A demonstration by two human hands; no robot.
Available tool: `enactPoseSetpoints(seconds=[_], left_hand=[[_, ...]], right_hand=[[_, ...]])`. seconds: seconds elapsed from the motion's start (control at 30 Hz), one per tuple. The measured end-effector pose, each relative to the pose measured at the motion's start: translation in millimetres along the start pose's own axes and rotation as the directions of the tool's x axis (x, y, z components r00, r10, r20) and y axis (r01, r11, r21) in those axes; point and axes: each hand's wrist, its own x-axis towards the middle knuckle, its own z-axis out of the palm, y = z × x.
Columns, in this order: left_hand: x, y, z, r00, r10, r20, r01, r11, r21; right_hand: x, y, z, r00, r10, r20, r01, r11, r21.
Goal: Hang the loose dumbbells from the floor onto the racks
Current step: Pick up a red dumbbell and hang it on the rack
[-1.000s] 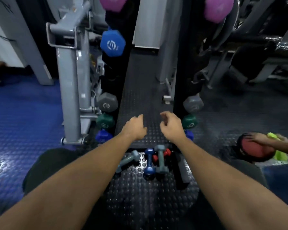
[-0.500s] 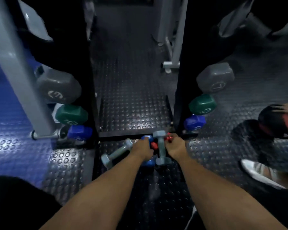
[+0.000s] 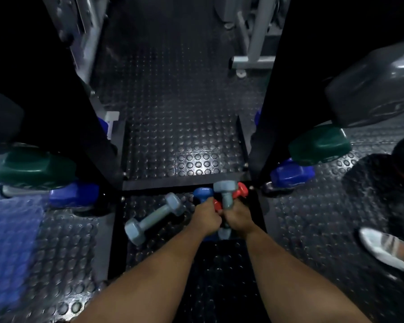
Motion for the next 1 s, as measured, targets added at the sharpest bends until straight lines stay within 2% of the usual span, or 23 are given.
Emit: enactPoseSetpoints(seconds=[0.2,0.43,0.6,0.7,0.73,0.8,0.87,1.0], left_hand=[[-5,2,-3,0.999,-0.010,-0.030,0.008,0.998,-0.061],[-12,-4,9,0.998,0.022,-0.064,-0.022,1.000,0.005],[-2,-3,18,0.999,0.018,-0.047,-0.012,0.991,0.131],[9,-3,21,0.999,-0.020,-0.029,0.023,0.992,0.124],[12,-3,23,0.999,-0.037,-0.018,0.038,0.994,0.104],[19,-1,28,0.997,-0.079,0.023,0.077,0.995,0.065],[25,4,32,0.993,-0.100,0.067,0.098,0.995,0.036],[40,7,31,0.992,-0.063,0.111,0.061,0.998,0.016]], right_hand=[[-28,0,-4,0.999,0.034,-0.006,-0.034,0.998,0.050],[-78,34,7,0.977,0.199,-0.082,-0.187,0.973,0.136],[-83,63,8,0.952,0.305,-0.034,-0.303,0.952,0.040],[-78,52,-5,0.936,0.329,-0.128,-0.339,0.938,-0.067],[-75,46,-13,0.930,0.302,-0.208,-0.326,0.941,-0.092],[-70,35,-25,0.925,0.153,-0.347,-0.224,0.959,-0.173],[-62,27,-28,0.927,-0.025,-0.373,-0.072,0.967,-0.243],[-33,-3,-26,0.898,-0.248,-0.362,0.202,0.966,-0.162]])
